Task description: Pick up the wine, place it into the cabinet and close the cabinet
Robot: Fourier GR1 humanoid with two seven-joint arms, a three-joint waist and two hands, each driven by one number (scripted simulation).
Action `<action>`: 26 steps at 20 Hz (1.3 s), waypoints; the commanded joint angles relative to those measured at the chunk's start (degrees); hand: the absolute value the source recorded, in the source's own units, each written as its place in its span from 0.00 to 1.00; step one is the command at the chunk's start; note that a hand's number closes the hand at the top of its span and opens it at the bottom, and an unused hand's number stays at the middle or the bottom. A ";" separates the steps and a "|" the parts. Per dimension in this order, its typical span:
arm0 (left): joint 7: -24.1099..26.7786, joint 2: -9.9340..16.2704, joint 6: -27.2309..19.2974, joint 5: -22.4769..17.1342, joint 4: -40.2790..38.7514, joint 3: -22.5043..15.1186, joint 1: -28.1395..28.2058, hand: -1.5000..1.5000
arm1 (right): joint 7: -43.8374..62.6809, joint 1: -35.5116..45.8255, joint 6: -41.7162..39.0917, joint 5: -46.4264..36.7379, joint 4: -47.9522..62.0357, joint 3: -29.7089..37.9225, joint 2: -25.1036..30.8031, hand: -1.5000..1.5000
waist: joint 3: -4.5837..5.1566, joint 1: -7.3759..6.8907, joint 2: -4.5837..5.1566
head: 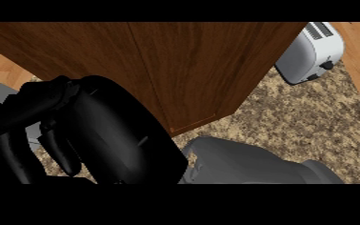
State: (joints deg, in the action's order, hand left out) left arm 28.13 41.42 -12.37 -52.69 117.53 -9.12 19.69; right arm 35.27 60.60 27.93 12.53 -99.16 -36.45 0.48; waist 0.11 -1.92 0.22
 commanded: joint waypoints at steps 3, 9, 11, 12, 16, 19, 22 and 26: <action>-0.19 -1.79 1.03 0.29 -3.25 1.62 -0.62 0.00 | -5.75 9.50 -6.20 -1.89 16.01 7.70 -0.45 1.00 | -0.02 0.45 0.05; -2.45 -3.13 -0.99 2.66 1.61 0.59 0.12 0.00 | -14.36 8.52 -11.97 0.84 28.66 14.54 -0.25 1.00 | -0.10 0.59 0.09; -3.90 -1.85 2.20 0.68 0.35 4.58 0.80 0.00 | -14.81 7.42 -11.30 0.51 28.45 14.10 -0.47 1.00 | -0.09 0.81 -0.12; -4.84 -3.04 -2.84 3.14 3.86 1.92 -1.04 0.00 | -18.59 6.40 -13.56 0.67 31.98 14.58 -0.48 1.00 | -0.12 0.77 0.04; -4.29 -3.79 0.29 4.26 0.40 2.23 -0.88 0.00 | -19.98 9.48 -12.88 0.82 38.25 15.18 -0.49 1.00 | -0.06 0.33 0.07; -8.16 -3.60 -3.46 2.93 1.87 3.12 -5.08 0.00 | -22.73 10.11 -18.74 1.52 39.26 19.37 2.74 1.00 | -0.12 0.97 0.24; -4.09 -5.28 1.24 4.27 -0.21 1.80 -0.95 0.00 | -24.40 8.23 -18.96 -0.63 41.71 18.42 4.42 1.00 | -0.04 0.25 0.27; -6.47 -3.97 0.62 3.88 0.01 2.82 -4.17 0.00 | -27.35 8.59 -18.14 -2.78 43.71 17.85 4.00 1.00 | -0.05 0.40 0.52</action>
State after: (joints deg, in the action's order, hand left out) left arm 22.85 37.23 -11.73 -48.76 117.39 -6.39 17.06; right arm 10.89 68.95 7.60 12.83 -64.86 -21.70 1.60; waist 0.43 -1.91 -2.01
